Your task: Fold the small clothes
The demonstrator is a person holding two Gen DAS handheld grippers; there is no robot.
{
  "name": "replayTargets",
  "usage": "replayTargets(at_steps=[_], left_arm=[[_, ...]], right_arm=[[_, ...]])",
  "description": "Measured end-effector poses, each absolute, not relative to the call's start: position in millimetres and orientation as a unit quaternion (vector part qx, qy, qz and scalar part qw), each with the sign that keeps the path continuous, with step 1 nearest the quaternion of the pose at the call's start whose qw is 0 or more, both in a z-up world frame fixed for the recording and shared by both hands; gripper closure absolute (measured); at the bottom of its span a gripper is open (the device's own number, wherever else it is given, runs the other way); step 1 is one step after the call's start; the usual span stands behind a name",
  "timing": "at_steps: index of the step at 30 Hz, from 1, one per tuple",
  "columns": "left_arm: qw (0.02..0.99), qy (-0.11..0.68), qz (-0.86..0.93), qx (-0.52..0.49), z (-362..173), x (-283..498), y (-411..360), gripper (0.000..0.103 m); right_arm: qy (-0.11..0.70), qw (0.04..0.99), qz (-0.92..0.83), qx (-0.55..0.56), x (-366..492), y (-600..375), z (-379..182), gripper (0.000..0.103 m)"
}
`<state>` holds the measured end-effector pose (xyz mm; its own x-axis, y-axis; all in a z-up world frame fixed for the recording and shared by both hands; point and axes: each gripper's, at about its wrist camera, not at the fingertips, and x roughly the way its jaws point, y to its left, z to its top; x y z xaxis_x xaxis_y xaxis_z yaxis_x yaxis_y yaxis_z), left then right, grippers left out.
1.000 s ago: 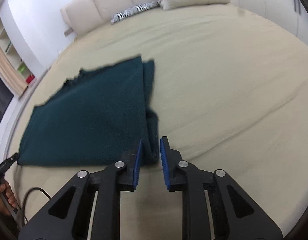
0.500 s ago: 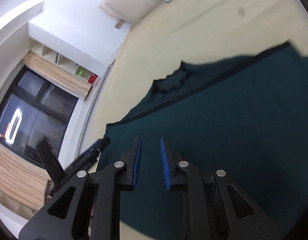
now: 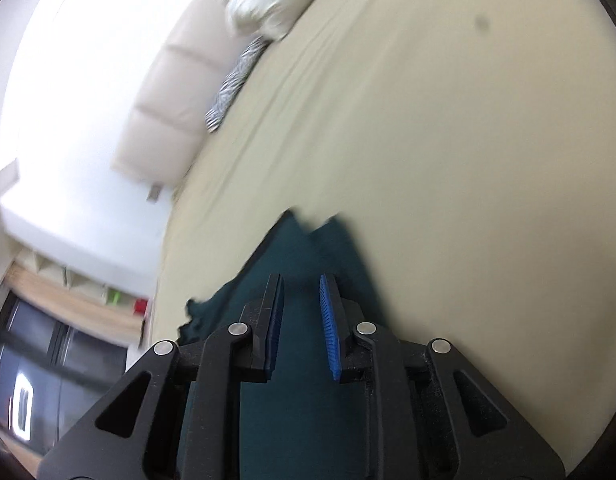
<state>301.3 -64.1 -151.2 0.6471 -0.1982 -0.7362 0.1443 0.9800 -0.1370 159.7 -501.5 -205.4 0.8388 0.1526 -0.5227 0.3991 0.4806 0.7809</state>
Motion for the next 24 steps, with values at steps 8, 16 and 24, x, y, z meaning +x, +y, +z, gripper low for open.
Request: replayTargets(at_steps=[8,16,24], left_arm=[[0.894,0.428,-0.133,0.022,-148.8,200.2,-102.4,0.042],[0.891,0.434,-0.124,0.045,-165.9,190.7,-100.1,0.04],[0.893,0.431,-0.127,0.043,-168.5,188.1,-98.1,0.04]], right_arm=[[0.305,0.868,0.108,0.376,112.8,-342.0,-148.8,0.027],[0.393,0.813,0.175,0.393,123.7,-301.9,-208.2,0.041],[0.318,0.833,0.014,0.452,69.6,-436.2,-196.6,0.042]])
